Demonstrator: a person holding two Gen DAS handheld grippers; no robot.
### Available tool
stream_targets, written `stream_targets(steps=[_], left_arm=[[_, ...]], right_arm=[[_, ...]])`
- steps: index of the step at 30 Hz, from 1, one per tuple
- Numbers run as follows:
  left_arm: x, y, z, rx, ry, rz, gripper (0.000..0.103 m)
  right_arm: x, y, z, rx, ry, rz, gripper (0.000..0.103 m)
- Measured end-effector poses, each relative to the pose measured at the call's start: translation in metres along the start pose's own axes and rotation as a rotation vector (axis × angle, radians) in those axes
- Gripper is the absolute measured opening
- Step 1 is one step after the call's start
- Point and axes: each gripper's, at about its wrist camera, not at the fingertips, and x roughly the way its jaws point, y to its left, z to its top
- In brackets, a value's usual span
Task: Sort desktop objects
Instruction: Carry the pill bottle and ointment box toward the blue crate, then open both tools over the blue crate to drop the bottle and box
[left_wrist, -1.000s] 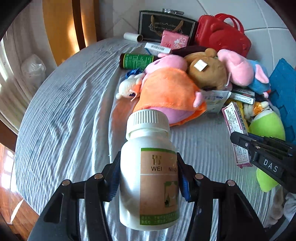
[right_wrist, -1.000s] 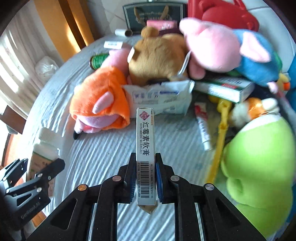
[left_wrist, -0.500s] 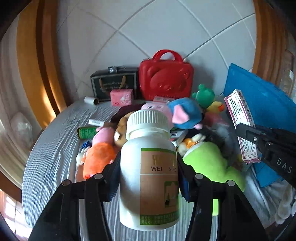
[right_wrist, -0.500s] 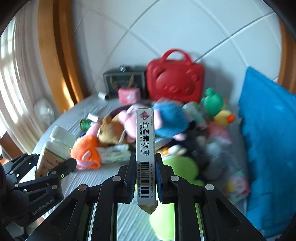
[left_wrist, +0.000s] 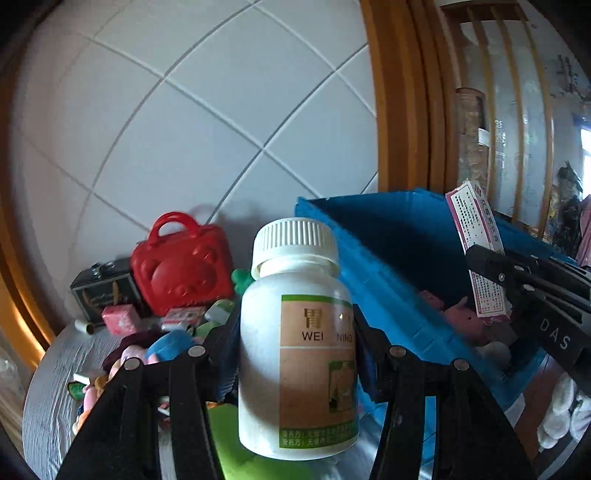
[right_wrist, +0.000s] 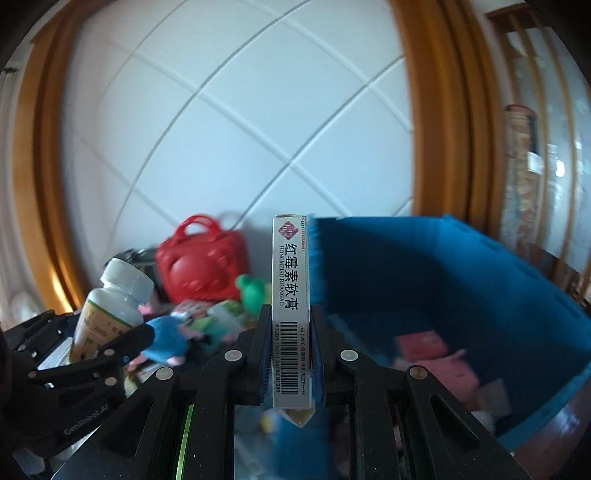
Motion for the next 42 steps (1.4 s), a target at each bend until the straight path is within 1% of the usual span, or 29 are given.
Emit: stream_targets(steps=[3, 6, 8, 11, 14, 18, 21, 23, 26, 28, 30, 32, 35, 38, 42], left_arm=[[0.004, -0.052, 0.026, 0.031, -0.042, -0.032, 0.052], [0.013, -0.096, 0.043, 0.057, -0.046, -0.056, 0.052], [0.024, -0.126, 0.053, 0.066, -0.017, -0.078, 0.052], [0.041, -0.163, 0.055, 0.078, 0.037, -0.108, 0.052], [0.062, -0.192, 0.054, 0.095, 0.100, -0.137, 0.052], [0.089, -0.208, 0.052, 0.109, 0.162, -0.149, 0.052], [0.097, -0.215, 0.056, 0.114, 0.172, -0.156, 0.052], [0.102, -0.214, 0.055, 0.119, 0.198, -0.164, 0.052], [0.108, -0.209, 0.055, 0.101, 0.241, -0.180, 0.052], [0.115, -0.208, 0.055, 0.094, 0.281, -0.206, 0.052], [0.120, -0.206, 0.053, 0.089, 0.314, -0.204, 0.052], [0.122, -0.207, 0.052, 0.091, 0.329, -0.196, 0.052], [0.124, -0.206, 0.049, 0.093, 0.342, -0.212, 0.052], [0.126, -0.206, 0.047, 0.089, 0.357, -0.209, 0.052], [0.125, -0.208, 0.045, 0.108, 0.357, -0.215, 0.052]], right_arm=[[-0.006, -0.049, 0.008, 0.021, -0.021, -0.062, 0.018], [-0.007, -0.092, 0.013, 0.040, -0.024, -0.117, 0.018], [-0.003, -0.118, 0.010, 0.047, -0.019, -0.156, 0.018], [0.000, -0.145, 0.007, 0.048, -0.010, -0.196, 0.018], [0.003, -0.168, 0.005, 0.050, 0.018, -0.213, 0.018], [0.022, -0.191, 0.004, 0.047, 0.060, -0.232, 0.018], [0.031, -0.205, -0.001, 0.052, 0.083, -0.236, 0.018], [0.038, -0.211, -0.002, 0.051, 0.093, -0.237, 0.018], [0.043, -0.215, 0.001, 0.042, 0.096, -0.241, 0.018], [0.049, -0.214, 0.001, 0.034, 0.123, -0.240, 0.018], [0.050, -0.211, 0.001, 0.023, 0.133, -0.250, 0.018], [0.052, -0.212, 0.000, 0.017, 0.145, -0.260, 0.018], [0.055, -0.216, -0.001, 0.023, 0.156, -0.260, 0.018], [0.058, -0.215, -0.001, 0.010, 0.176, -0.268, 0.018], [0.061, -0.213, -0.002, -0.009, 0.194, -0.282, 0.019]])
